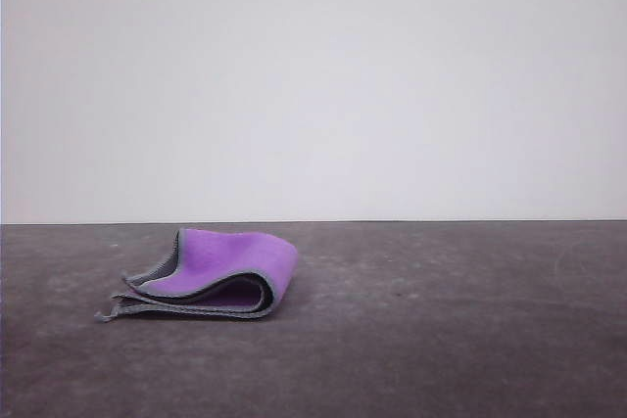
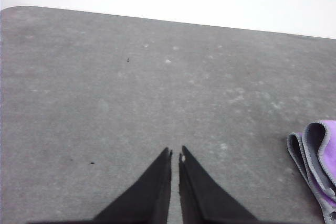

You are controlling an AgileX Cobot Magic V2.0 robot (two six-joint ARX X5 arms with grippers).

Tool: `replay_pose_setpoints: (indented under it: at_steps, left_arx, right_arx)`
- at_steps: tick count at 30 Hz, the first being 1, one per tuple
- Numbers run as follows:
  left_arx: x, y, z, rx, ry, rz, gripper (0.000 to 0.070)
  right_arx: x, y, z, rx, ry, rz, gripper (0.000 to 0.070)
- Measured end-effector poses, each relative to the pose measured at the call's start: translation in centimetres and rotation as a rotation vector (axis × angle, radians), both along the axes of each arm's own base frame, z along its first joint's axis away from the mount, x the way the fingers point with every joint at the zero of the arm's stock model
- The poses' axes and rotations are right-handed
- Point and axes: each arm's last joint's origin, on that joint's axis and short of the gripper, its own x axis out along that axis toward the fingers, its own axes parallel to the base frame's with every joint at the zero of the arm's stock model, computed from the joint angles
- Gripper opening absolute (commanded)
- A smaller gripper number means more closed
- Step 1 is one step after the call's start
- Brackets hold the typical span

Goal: Fold clothes

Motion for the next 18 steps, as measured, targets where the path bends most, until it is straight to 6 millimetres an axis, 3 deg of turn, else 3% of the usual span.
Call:
replay_pose_setpoints:
  at_steps: [18]
  left_arx:
    - [0.0, 0.0, 0.0, 0.0, 0.0, 0.0, 0.0017]
  right_arx:
    - [0.01, -0.01, 0.04, -0.001, -0.005, -0.005, 0.0004]
